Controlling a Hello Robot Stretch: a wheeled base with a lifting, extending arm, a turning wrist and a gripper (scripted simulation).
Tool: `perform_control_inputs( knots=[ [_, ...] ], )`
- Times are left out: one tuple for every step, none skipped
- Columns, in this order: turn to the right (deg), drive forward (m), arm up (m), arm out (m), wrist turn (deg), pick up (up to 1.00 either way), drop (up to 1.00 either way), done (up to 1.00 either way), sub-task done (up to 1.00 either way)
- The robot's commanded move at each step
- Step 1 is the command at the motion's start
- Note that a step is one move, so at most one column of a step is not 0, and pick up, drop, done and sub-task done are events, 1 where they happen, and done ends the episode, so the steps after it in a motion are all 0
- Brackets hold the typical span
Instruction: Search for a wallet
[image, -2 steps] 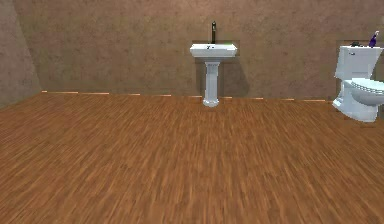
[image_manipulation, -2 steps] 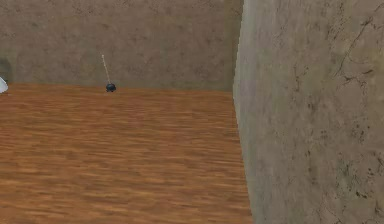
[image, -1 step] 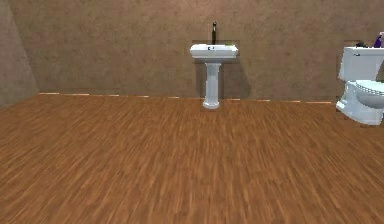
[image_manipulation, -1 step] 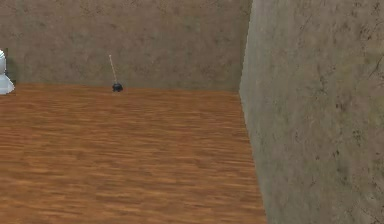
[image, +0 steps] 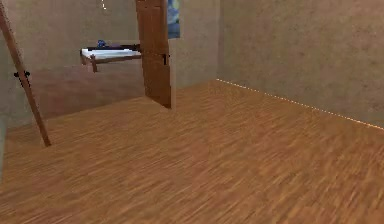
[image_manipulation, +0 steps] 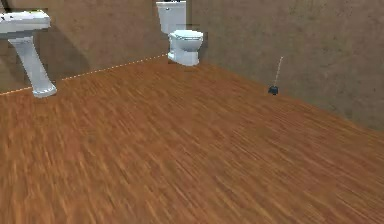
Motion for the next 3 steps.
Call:
perform_control_inputs(
  knots=[
    [-27.0, 0.00, 0.00, 0.00, 0.0, 0.00, 0.00, 0.00, 0.00],
    [0.0, 0.25, 0.00, 0.00, 0.0, 0.00, 0.00, 0.00, 0.00],
    [-45.0, 0.00, 0.00, 0.00, 0.0, 0.00, 0.00, 0.00, 0.00]
  ],
)
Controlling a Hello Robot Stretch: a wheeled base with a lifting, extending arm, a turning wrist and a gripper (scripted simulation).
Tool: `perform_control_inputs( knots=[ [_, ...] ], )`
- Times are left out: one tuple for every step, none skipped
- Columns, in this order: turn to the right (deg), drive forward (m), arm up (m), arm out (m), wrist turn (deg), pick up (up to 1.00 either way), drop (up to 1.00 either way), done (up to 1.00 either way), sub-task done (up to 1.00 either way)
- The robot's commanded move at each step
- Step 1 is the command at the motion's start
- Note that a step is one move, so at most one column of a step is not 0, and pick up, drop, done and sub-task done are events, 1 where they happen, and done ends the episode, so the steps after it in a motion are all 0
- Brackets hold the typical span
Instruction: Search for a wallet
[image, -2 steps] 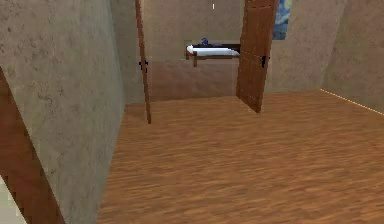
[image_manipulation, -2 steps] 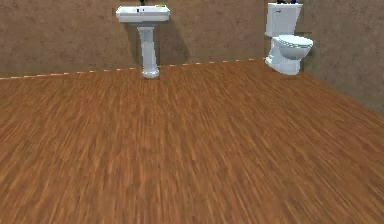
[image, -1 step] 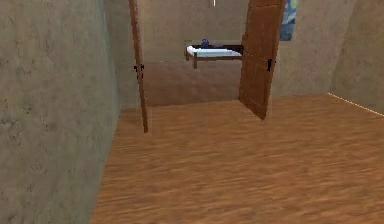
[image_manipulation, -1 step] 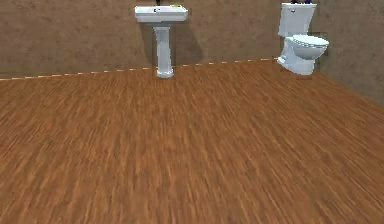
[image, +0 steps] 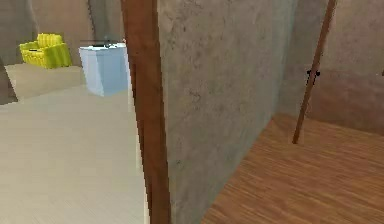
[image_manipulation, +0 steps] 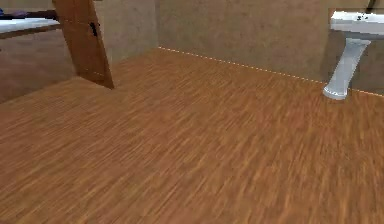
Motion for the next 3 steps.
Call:
perform_control_inputs(
  knots=[
    [-45.0, 0.00, 0.00, 0.00, 0.0, 0.00, 0.00, 0.00, 0.00],
    [-6.0, 0.00, 0.00, 0.00, 0.0, 0.00, 0.00, 0.00, 0.00],
    [0.0, 0.75, 0.00, 0.00, 0.0, 0.00, 0.00, 0.00, 0.00]
  ],
)
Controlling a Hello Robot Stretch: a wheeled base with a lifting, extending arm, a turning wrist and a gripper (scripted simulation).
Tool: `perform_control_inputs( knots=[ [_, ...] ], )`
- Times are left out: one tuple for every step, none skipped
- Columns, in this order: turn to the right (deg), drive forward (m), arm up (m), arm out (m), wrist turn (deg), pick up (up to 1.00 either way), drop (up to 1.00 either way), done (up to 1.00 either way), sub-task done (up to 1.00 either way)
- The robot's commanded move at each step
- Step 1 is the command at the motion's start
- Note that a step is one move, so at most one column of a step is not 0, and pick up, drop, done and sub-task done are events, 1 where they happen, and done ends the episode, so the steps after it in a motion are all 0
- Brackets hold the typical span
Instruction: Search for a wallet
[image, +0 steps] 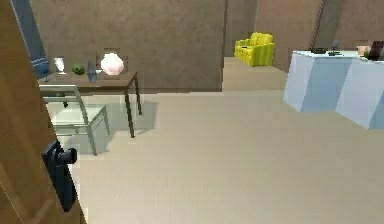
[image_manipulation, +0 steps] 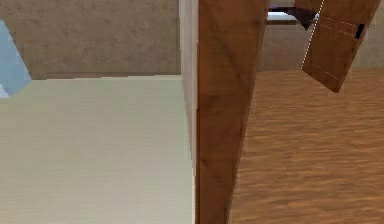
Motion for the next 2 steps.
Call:
perform_control_inputs(
  knots=[
    [12.0, 0.00, 0.00, 0.00, 0.0, 0.00, 0.00, 0.00, 0.00],
    [0.0, 1.00, 0.00, 0.00, 0.0, 0.00, 0.00, 0.00, 0.00]
  ],
)
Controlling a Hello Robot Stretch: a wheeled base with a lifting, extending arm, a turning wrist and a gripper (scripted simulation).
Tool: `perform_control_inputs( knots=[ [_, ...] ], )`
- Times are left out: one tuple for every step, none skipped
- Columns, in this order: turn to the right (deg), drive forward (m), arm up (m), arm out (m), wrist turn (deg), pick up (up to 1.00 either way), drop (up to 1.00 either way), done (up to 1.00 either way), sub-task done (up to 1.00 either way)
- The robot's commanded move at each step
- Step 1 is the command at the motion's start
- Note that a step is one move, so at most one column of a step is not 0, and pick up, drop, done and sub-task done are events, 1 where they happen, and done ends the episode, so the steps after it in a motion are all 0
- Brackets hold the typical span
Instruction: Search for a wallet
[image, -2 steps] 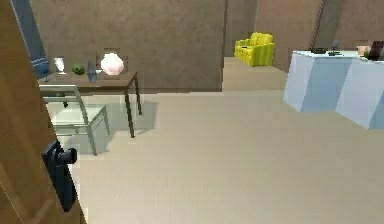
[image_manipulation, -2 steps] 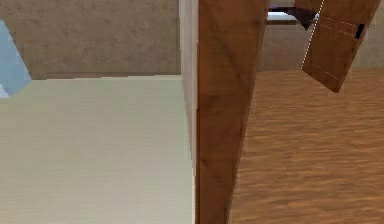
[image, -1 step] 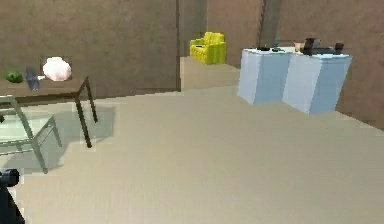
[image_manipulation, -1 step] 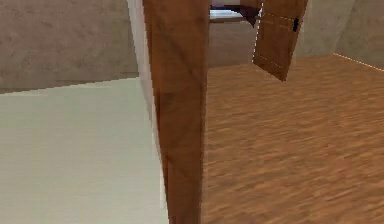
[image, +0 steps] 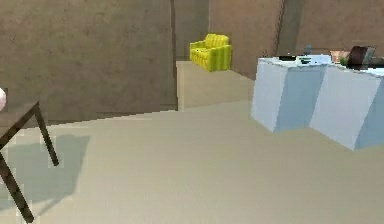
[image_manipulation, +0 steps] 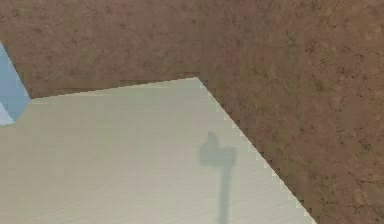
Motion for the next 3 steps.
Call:
perform_control_inputs(
  knots=[
    [3.0, 0.00, 0.00, 0.00, 0.0, 0.00, 0.00, 0.00, 0.00],
    [6.0, 0.00, 0.00, 0.00, 0.0, 0.00, 0.00, 0.00, 0.00],
    [0.0, 1.00, 0.00, 0.00, 0.0, 0.00, 0.00, 0.00, 0.00]
  ],
)
